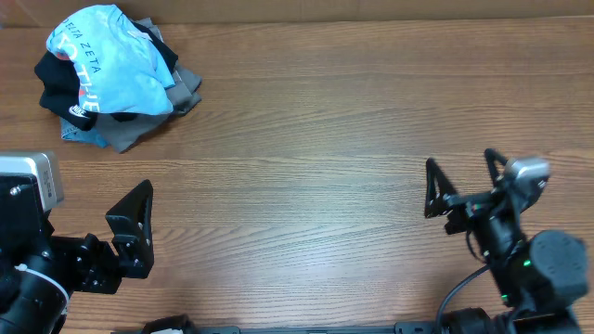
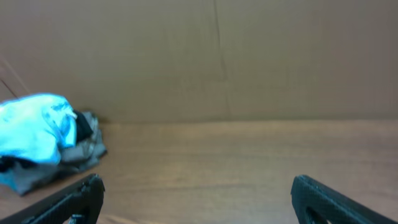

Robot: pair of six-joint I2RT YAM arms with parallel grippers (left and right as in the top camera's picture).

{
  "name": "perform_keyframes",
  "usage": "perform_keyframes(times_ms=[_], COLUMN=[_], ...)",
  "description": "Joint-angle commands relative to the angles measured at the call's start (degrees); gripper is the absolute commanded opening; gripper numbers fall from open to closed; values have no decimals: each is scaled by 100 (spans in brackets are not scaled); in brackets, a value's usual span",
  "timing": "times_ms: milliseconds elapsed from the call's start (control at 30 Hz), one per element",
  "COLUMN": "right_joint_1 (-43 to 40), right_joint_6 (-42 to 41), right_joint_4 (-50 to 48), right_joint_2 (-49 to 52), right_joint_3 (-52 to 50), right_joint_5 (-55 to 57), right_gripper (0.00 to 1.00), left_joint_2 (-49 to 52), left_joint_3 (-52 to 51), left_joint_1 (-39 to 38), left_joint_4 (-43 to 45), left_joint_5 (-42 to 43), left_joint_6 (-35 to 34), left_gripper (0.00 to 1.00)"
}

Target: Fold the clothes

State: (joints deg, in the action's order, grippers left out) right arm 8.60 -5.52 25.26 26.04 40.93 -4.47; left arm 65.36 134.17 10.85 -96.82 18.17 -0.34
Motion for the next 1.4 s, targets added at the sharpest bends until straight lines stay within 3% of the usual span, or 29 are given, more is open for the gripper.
perform_keyframes(times_ms=[0, 233, 500, 833, 1367], right_joint_1=[-37, -37, -37, -37, -37], right_joint_6=[103, 105, 107, 105, 105], right_joint_4=[-459, -1303, -2774, -2083, -2085], right_joint_2=[-713, -1847, -2415, -2448, -2426], right_joint_3=[-968, -2597, -4059, -4046, -4046], right_joint_5=[35, 37, 44, -4, -7], right_gripper=[100, 100, 100, 100, 100], left_joint_2=[24, 24, 24, 24, 24], left_joint_3=[-13, -13, -13, -13, -13], left_joint_1=[-39, -39, -39, -39, -39], left_joint_4=[4, 4, 4, 4, 4], left_joint_5=[-39, -39, -39, -39, -39], left_joint_6=[-98, -98, -98, -98, -98], left_gripper=[100, 100, 100, 100, 100])
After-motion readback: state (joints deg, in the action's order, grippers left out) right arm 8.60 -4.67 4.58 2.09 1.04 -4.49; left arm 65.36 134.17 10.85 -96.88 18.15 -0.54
